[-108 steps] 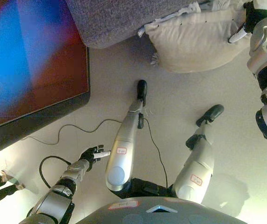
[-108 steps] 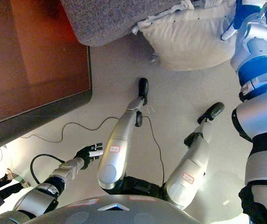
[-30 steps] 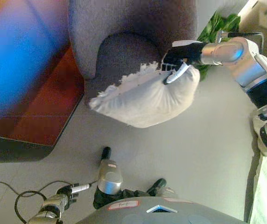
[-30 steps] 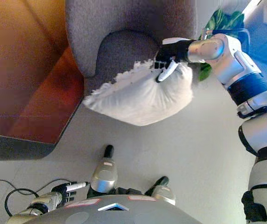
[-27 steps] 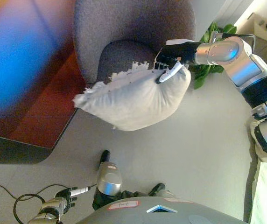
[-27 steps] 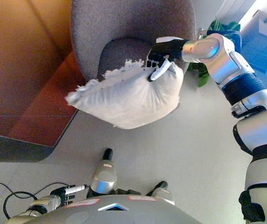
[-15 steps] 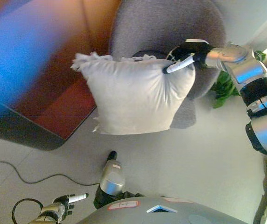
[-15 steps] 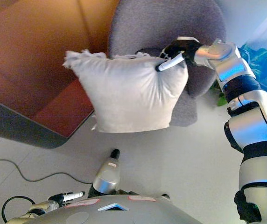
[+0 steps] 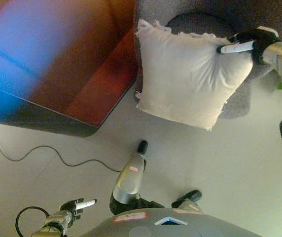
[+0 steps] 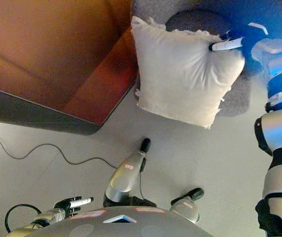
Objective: Pick up the pillow and put it on the sofa.
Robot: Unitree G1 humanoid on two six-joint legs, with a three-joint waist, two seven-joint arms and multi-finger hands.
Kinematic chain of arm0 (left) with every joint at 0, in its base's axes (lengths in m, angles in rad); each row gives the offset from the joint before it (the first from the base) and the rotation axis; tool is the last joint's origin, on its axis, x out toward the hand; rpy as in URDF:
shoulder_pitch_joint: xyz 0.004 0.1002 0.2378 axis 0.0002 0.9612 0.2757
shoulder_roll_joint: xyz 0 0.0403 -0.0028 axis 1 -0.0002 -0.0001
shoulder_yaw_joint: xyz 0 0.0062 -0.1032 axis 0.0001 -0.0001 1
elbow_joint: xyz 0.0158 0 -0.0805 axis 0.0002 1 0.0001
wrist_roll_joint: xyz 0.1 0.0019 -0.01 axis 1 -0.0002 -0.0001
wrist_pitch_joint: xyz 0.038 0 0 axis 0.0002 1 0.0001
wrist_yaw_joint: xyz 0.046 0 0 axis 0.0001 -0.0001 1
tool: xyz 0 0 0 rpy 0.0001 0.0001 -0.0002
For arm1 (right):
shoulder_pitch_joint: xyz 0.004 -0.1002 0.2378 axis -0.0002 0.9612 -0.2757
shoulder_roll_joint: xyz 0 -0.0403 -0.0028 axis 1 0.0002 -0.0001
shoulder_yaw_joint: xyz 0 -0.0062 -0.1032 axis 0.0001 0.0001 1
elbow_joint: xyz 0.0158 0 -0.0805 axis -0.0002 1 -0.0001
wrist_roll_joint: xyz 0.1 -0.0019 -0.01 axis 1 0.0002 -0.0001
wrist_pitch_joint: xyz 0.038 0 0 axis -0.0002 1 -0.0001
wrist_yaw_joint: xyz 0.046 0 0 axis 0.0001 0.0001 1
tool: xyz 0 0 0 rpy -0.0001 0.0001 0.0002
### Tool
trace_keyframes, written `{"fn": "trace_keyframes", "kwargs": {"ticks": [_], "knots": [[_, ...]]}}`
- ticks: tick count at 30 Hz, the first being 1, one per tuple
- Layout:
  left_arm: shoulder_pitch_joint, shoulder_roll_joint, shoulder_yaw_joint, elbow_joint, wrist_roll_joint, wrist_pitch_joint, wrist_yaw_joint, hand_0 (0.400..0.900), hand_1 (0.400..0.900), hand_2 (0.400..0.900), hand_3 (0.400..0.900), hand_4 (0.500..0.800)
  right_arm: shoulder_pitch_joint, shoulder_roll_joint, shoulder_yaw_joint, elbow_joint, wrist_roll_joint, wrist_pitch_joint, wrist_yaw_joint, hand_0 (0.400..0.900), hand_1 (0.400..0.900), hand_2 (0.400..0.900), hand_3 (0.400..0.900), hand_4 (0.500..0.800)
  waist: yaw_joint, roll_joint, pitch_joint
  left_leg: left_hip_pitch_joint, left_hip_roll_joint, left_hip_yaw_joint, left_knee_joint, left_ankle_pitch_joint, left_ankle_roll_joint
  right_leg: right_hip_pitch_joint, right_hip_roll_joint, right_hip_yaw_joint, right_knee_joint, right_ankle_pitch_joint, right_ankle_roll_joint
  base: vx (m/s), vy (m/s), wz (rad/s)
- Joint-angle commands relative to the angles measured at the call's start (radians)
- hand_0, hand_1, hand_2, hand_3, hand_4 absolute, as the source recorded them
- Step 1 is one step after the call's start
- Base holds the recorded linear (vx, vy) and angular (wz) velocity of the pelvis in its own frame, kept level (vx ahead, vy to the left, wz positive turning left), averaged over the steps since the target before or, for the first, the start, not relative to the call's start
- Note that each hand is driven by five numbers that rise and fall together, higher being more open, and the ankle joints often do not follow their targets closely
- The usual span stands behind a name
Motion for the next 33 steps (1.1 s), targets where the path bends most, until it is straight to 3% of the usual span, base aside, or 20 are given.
{"fn": "trace_keyframes", "kwargs": {"ticks": [1,8,9,10,27,31,33], "knots": [[0.054,0.037,-0.099,0.029,-0.034,-0.009,-0.016,0.9,0.9,0.9,0.9,0.8,-0.237,-0.095,-0.01,-0.018,0.038,-0.037,-0.057,0.4,0.4,0.4,0.4,0.5,0.027,0.035,-0.007,0.174,0.016,-0.002,-0.317,0.054,-0.044,-0.024,-0.072,0.057,0.094,-0.014,0.102,-0.03,0.059,0.03],[0.084,0.022,-0.097,0.026,-0.017,-0.036,-0.013,0.9,0.9,0.9,0.9,0.8,-0.265,-0.151,0.008,0.0,-0.002,-0.024,-0.08,0.4,0.4,0.4,0.4,0.5,0.02,0.036,-0.017,0.184,0.016,0.01,-0.328,0.055,-0.053,-0.025,-0.073,0.056,0.086,-0.013,0.103,0.0,0.005,0.03],[0.086,0.022,-0.097,0.025,-0.018,-0.038,-0.014,0.9,0.9,0.9,0.9,0.8,-0.268,-0.153,0.012,0.001,-0.013,-0.035,-0.098,0.582,0.582,0.582,0.582,0.609,0.018,0.037,-0.018,0.188,0.017,0.013,-0.328,0.055,-0.054,-0.024,-0.075,0.056,0.088,-0.013,0.103,0.02,0.018,-0.06],[0.09,0.022,-0.096,0.024,-0.019,-0.04,-0.018,0.9,0.9,0.9,0.9,0.8,-0.271,-0.154,0.016,0.0,-0.021,-0.036,-0.111,0.9,0.9,0.9,0.9,0.8,0.016,0.036,-0.021,0.193,0.018,0.015,-0.327,0.054,-0.055,-0.022,-0.075,0.057,0.089,-0.014,0.102,0.02,0.029,-0.09],[0.119,0.029,-0.085,0.034,0.006,-0.015,-0.031,0.9,0.9,0.9,0.9,0.8,-0.29,-0.172,0.078,0.025,-0.076,-0.031,-0.098,0.9,0.9,0.9,0.9,0.8,-0.005,0.002,-0.085,0.27,0.042,0.036,-0.321,0.042,-0.067,0.038,-0.054,0.063,0.088,-0.029,0.097,0.02,0.003,-0.03],[0.124,0.023,-0.091,0.016,0.013,0.013,-0.016,0.9,0.9,0.9,0.9,0.8,-0.28,-0.173,0.084,0.017,-0.069,-0.01,-0.084,0.9,0.9,0.9,0.9,0.8,-0.008,-0.007,-0.107,0.285,0.047,0.037,-0.319,0.042,-0.069,0.052,-0.046,0.063,0.083,-0.026,0.1,0.02,-0.03,-0.04],[0.117,0.026,-0.098,-0.018,0.02,0.061,0.004,0.9,0.9,0.9,0.9,0.8,-0.287,-0.174,0.093,0.009,-0.079,0.044,-0.064,0.9,0.9,0.9,0.9,0.8,-0.006,-0.019,-0.127,0.295,0.049,0.043,-0.319,0.04,-0.071,0.063,-0.041,0.062,0.08,-0.026,0.1,0.08,-0.068,-0.03]]}}
